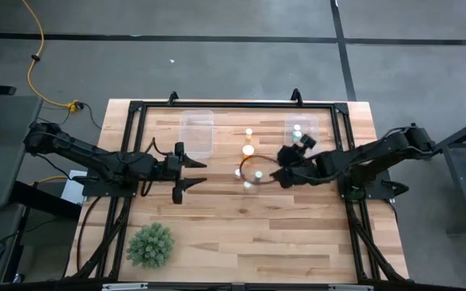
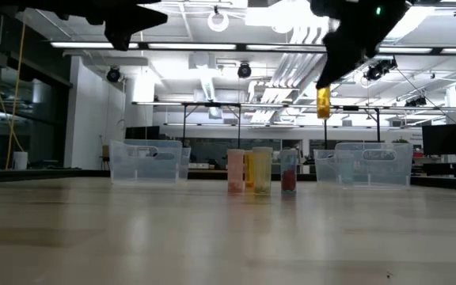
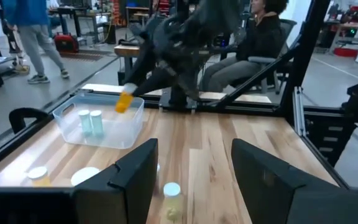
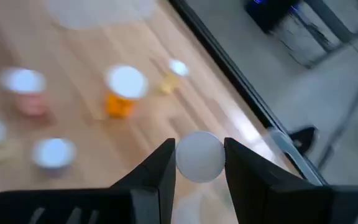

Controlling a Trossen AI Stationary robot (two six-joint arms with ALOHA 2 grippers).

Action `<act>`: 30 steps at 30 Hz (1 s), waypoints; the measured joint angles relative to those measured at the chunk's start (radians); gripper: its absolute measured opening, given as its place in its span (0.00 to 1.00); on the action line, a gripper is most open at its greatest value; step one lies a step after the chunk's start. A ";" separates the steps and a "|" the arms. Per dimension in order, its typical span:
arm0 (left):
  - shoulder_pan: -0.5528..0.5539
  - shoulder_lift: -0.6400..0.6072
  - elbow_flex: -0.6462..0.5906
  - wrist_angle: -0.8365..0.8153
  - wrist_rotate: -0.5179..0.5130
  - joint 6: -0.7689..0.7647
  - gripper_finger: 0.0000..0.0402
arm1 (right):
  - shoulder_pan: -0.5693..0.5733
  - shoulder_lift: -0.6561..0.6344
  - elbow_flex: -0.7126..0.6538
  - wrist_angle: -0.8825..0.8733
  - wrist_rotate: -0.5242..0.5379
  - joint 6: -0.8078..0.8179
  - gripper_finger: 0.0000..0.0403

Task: Pick and place medicine bottles into bin by pill shape (circle, oval)
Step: Put the small orange tablet bottle into the right transparent bin

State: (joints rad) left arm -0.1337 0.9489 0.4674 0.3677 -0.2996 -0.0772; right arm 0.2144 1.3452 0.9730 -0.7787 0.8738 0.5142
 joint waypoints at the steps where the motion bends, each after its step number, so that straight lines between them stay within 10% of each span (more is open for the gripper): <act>1: -0.002 0.000 0.000 0.000 0.002 0.000 0.49 | -0.026 -0.010 -0.017 -0.009 -0.005 0.000 0.26; 18: -0.006 0.001 0.000 0.003 0.005 -0.001 0.49 | -0.499 -0.512 -0.366 0.056 -0.337 -0.059 0.26; 30: -0.006 0.002 0.000 0.025 0.005 0.000 0.49 | -0.614 -0.394 -0.505 0.344 -0.509 -0.086 0.26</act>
State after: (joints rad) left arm -0.1398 0.9504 0.4675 0.3927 -0.2947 -0.0776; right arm -0.3993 0.9509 0.4679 -0.4344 0.3653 0.4286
